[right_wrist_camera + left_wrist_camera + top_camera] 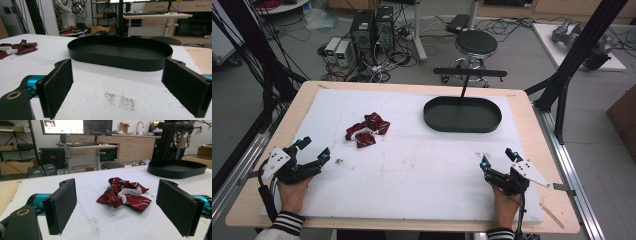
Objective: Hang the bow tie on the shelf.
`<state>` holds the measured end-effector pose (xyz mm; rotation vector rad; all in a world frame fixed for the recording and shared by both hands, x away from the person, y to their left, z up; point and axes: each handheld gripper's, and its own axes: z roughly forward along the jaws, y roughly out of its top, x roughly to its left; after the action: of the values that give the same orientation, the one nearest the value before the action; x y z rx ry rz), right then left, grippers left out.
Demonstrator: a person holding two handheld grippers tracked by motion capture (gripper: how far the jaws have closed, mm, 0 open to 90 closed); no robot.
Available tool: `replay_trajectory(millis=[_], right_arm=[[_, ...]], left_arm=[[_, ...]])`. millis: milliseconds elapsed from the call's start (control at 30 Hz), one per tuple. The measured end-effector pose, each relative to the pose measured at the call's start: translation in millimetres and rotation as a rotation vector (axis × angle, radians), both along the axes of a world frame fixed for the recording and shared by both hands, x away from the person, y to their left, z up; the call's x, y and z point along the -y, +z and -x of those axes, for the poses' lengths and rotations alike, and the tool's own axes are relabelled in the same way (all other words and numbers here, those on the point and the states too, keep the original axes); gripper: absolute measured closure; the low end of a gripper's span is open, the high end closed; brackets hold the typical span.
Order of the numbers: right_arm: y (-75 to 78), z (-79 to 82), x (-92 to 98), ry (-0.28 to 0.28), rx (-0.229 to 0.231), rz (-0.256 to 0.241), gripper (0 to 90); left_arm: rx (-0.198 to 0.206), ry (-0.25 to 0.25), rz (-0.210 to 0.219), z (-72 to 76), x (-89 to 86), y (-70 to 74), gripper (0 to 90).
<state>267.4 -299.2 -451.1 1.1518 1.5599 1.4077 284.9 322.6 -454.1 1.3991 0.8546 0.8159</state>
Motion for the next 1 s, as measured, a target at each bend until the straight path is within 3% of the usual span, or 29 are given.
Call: replay_trajectory(millis=[233, 333, 533, 700, 1000], right_arm=[[0.0, 0.5, -0.7, 0.003, -0.003, 0.005, 9.4], [-0.1, -0.1, 0.2, 0.002, 0.003, 0.008, 9.4], [-0.1, -0.3, 0.2, 0.004, 0.003, 0.009, 9.4], [0.0, 0.2, -0.4, 0.004, -0.001, 0.008, 9.4], [0.0, -0.4, 0.3, 0.006, 0.003, 0.009, 9.4]], left_arm=[[-0.032, -0.021, -0.008, -3.9, 0.1, 1.6, 16.9], [-0.043, -0.017, -0.046, -6.6, 0.7, 4.4, 17.0], [-0.084, -0.026, -0.100, -14.9, 2.3, 22.7, 17.3], [-0.086, -0.039, -0.130, -23.2, 5.3, 37.9, 18.5], [-0.148, -0.107, -0.199, -49.0, 20.3, 61.3, 17.1]])
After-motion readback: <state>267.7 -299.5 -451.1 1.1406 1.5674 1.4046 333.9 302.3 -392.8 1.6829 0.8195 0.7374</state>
